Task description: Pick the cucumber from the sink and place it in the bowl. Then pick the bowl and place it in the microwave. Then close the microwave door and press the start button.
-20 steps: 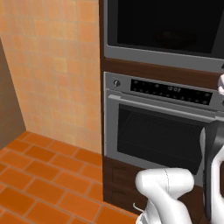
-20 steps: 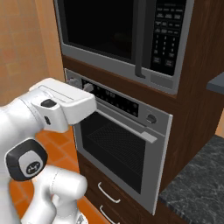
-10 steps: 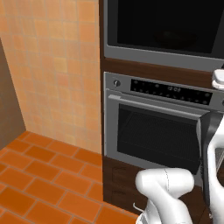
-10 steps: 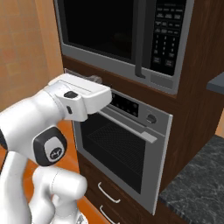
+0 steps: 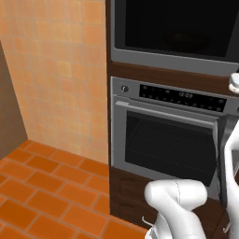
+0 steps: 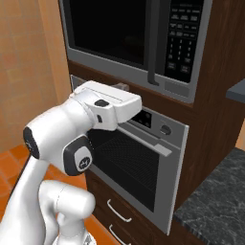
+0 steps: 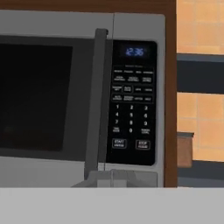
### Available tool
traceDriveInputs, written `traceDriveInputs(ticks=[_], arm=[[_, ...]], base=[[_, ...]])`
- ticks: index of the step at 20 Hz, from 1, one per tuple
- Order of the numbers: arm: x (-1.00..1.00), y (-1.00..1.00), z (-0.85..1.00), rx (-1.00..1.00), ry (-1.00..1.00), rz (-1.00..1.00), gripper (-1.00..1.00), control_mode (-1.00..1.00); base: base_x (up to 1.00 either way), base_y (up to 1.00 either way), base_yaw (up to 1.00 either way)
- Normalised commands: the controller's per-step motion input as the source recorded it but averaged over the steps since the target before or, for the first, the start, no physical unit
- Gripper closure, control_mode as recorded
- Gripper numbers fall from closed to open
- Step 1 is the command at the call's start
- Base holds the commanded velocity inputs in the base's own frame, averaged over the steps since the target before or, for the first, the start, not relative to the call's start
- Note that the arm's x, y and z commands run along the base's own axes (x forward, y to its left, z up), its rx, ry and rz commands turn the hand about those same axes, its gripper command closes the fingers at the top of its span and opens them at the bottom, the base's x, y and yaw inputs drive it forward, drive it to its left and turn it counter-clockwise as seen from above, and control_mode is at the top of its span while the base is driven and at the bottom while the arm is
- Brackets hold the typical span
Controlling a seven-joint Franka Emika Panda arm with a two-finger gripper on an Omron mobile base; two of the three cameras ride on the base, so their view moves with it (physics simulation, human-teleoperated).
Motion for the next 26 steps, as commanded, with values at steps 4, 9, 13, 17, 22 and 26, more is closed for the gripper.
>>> traceDriveInputs(ticks=[4,9,13,17,22,26], arm=[[0.13,-0.26,0.2,0.04,-0.18,0.0,1.0,-1.0],[0.2,-0.07,0.05,0.03,-0.02,0.0,1.0,-1.0],[0.18,-0.23,0.0,0.0,0.23,0.0,1.0,-1.0],[0.1,-0.36,0.0,0.0,0.12,0.02,1.0,-1.0],[0.04,-0.26,0.11,0.04,0.0,0.02,1.0,-1.0],[0.11,-0.1,0.04,0.03,0.01,0.01,1.0,-1.0]], base=[[0.0,0.0,0.0],[0.0,0.0,0.0],[0.0,0.0,0.0],[0.0,0.0,0.0],[0.0,0.0,0.0],[0.0,0.0,0.0]])
